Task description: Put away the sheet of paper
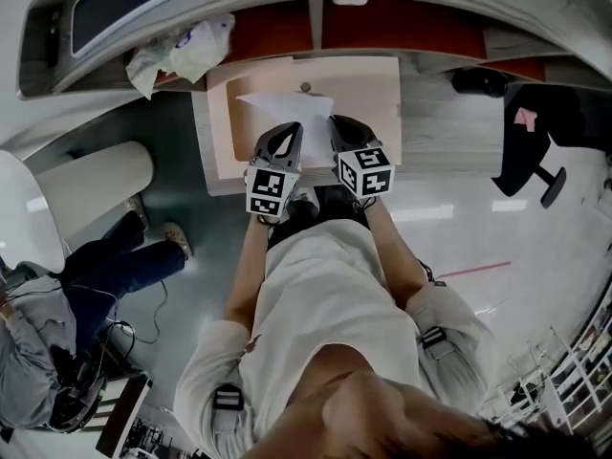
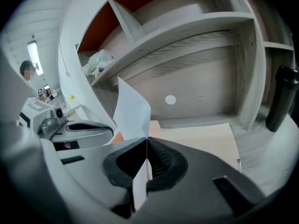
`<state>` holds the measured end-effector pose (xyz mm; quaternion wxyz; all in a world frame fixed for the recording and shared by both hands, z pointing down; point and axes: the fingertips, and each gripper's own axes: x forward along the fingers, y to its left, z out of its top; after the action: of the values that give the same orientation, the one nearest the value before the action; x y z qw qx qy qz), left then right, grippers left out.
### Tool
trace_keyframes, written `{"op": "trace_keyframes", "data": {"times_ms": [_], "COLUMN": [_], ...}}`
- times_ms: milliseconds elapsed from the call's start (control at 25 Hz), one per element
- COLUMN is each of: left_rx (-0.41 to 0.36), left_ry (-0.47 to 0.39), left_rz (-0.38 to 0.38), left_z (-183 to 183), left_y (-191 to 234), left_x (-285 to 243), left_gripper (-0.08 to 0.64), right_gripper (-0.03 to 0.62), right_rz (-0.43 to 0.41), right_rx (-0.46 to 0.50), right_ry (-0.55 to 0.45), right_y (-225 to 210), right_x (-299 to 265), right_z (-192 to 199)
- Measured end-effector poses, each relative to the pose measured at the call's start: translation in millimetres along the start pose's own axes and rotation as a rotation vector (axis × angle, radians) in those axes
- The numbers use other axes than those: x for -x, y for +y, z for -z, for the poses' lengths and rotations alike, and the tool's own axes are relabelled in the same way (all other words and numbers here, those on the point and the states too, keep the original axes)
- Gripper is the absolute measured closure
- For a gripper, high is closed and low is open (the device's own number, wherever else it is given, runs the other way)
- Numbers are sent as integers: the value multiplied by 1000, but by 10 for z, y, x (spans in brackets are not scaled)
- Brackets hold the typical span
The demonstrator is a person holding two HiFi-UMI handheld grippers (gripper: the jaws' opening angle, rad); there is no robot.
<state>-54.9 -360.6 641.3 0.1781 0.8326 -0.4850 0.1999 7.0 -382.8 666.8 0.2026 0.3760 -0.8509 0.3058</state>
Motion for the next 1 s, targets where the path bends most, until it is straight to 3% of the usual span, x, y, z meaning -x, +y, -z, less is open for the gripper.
{"op": "trace_keyframes", "data": {"times_ms": [520, 1000], "left_rx": [56, 67], "left_ry": [79, 83], "left_rz": [-47, -39], "left_z": [317, 441], "left_y": [93, 103], "left_x": [-228, -190], "left_gripper": [540, 540], "right_gripper": [572, 572], "right_rz": [51, 128], "right_rx": [14, -25], "right_ry": [145, 229], "right_y": [-531, -876], "right_x": [-382, -642], "right_z": [488, 791]}}
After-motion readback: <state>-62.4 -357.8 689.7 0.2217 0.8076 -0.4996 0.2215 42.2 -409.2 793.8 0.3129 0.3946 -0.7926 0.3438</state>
